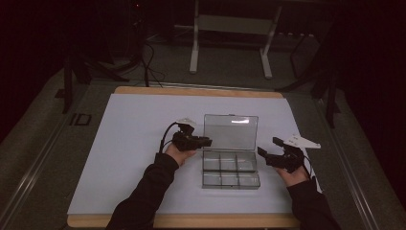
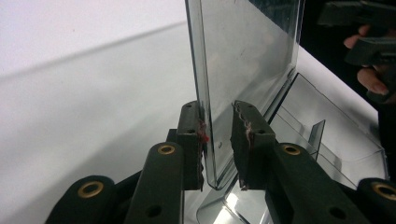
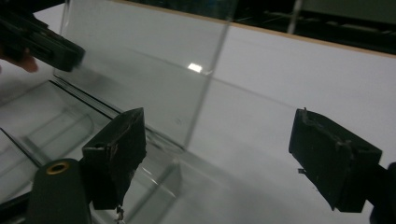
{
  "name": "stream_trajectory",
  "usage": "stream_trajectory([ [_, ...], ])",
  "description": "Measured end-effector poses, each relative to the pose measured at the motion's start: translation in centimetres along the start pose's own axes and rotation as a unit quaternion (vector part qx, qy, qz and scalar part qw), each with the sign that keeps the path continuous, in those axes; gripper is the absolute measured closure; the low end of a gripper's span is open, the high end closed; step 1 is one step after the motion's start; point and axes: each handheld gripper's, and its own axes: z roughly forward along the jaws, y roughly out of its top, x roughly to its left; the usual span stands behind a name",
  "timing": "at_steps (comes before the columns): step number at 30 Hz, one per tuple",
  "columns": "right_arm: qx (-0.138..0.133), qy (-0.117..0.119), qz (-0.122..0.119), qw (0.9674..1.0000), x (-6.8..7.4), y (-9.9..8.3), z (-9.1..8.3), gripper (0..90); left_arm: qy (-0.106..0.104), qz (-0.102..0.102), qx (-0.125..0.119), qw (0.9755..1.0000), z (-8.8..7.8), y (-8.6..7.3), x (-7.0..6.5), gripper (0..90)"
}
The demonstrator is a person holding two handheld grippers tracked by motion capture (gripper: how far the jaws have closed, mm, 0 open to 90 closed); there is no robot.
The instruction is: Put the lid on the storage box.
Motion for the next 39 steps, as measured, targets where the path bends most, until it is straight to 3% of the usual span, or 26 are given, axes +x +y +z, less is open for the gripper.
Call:
stream_trajectory([
  [3, 0.007, 0.002, -0.001, 1.0000, 0.1, 0.6, 1.3, 24.6, -0.002, 0.009, -0.006, 0.9999, -0.1, -0.2, 0.0, 75.8],
  [4, 0.007, 0.009, -0.002, 0.9999, 0.1, 0.9, 2.0, 33.0, -0.005, 0.013, -0.009, 0.9999, -0.2, -0.3, 0.0, 76.0],
  [7, 0.010, 0.013, -0.001, 0.9999, 0.1, 1.2, 2.7, 40.2, -0.007, 0.013, -0.010, 0.9998, -0.2, -0.3, 0.0, 76.3],
  [8, 0.017, 0.017, -0.002, 0.9997, 0.1, 1.5, 3.2, 48.9, -0.009, 0.014, -0.010, 0.9998, -0.2, -0.3, 0.1, 76.4],
  [9, 0.017, 0.017, -0.002, 0.9997, 0.1, 1.5, 3.2, 48.9, -0.009, 0.014, -0.010, 0.9998, -0.2, -0.3, 0.1, 76.4],
  [10, 0.023, 0.024, -0.004, 0.9994, 0.0, 1.7, 3.6, 56.7, -0.010, 0.013, -0.010, 0.9998, -0.2, -0.3, 0.1, 76.4],
  [12, 0.028, 0.030, -0.006, 0.9992, 0.1, 1.9, 3.9, 62.3, -0.009, 0.012, -0.010, 0.9998, -0.2, -0.3, 0.2, 76.3],
  [17, 0.033, 0.034, -0.009, 0.9988, 0.2, 1.9, 4.1, 67.0, -0.002, 0.004, -0.004, 1.0000, -0.1, -0.1, 0.1, 75.2],
  [22, 0.034, 0.037, -0.008, 0.9987, 0.1, 2.1, 3.8, 71.2, 0.008, 0.009, -0.012, 0.9999, -0.5, 0.2, -0.3, 75.4],
  [30, 0.026, 0.036, -0.018, 0.9989, 0.2, 2.5, 3.0, 74.6, 0.024, 0.028, -0.025, 0.9990, -1.5, 0.7, -1.0, 76.4],
  [32, 0.021, 0.036, -0.020, 0.9989, 0.1, 2.6, 2.8, 74.7, 0.024, 0.025, -0.031, 0.9989, -1.8, 0.8, -1.0, 76.3],
  [39, 0.022, 0.042, -0.036, 0.9982, 0.2, 2.6, 2.2, 79.8, 0.028, 0.044, -0.035, 0.9981, -2.6, 0.7, -1.6, 80.3],
])
